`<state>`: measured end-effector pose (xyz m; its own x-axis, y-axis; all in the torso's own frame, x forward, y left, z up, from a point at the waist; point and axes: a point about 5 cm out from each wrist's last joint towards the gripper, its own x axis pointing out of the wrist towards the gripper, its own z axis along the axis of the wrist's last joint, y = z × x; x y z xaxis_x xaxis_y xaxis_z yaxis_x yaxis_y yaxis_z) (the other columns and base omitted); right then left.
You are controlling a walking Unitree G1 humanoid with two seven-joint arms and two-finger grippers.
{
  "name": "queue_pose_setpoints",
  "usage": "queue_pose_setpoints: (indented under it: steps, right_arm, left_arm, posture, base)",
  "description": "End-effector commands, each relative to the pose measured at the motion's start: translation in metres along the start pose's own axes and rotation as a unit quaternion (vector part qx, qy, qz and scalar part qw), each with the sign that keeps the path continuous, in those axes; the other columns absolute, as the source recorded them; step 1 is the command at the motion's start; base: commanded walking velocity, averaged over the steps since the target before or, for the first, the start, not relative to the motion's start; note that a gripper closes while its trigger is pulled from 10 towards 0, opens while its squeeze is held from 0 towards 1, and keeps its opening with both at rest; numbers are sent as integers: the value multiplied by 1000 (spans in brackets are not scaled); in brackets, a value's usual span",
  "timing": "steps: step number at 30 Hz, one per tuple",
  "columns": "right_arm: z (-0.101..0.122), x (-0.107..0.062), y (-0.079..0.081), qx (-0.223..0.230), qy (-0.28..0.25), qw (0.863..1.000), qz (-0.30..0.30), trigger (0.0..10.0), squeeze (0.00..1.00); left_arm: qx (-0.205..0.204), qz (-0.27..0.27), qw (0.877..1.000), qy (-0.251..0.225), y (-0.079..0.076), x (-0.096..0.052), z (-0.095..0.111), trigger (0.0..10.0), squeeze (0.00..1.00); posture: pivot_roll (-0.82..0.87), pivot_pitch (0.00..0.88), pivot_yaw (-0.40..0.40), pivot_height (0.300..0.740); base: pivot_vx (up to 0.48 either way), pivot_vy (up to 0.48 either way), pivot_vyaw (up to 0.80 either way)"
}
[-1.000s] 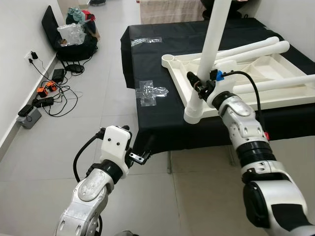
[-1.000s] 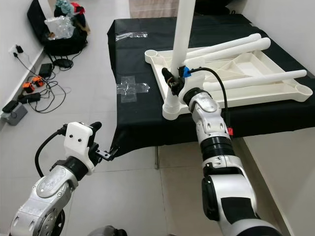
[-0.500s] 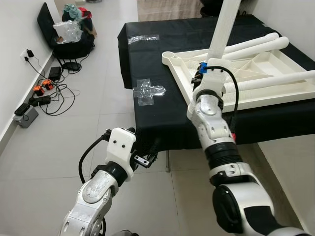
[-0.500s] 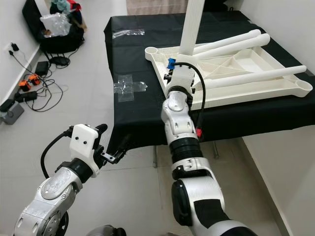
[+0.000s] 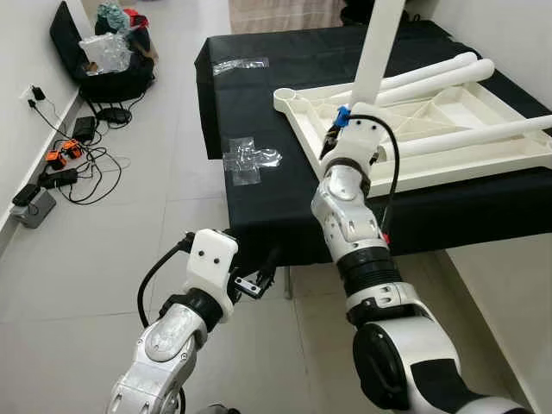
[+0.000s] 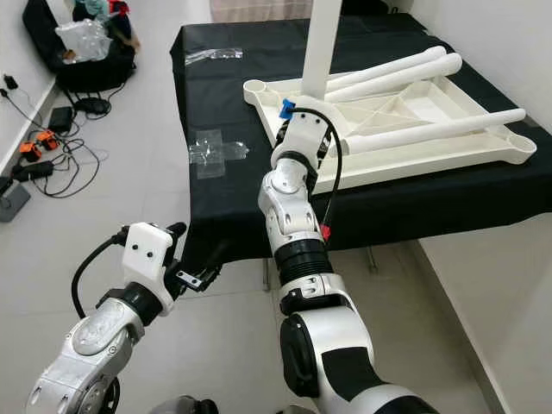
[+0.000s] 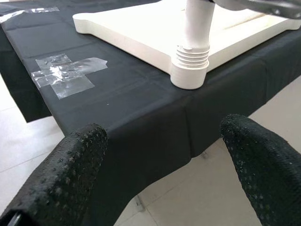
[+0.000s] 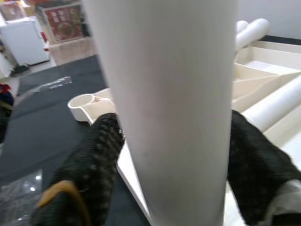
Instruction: Building children table
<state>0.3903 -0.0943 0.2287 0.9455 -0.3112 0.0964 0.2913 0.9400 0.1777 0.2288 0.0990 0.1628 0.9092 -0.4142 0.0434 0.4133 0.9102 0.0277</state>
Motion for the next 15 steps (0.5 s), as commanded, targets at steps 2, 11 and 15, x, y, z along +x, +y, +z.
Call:
queue_pose_setpoints:
  steps: [2,11,15]
  right_arm:
    - [1,-2,3,12,1,1000,22,10000,1000]
    - [2,-4,-5,-43,-40,996,65,10000,0]
    - [-7,0,-13,-36,-25,990,136,10000,0]
  left_arm:
    - [-4,-4,1000,0,-2,-1,-2,10000,0]
    - [-4,0,1000,-1,0,-2,-1,10000,0]
    - [-8,-1,1000,-4,0,-2,-1,10000,0]
  posture:
    - [24,82,-51,740]
    - [24,84,-52,740]
    - [19,89,-50,740]
  base:
    - [0,0,0]
    - [0,0,0]
    - [0,0,0]
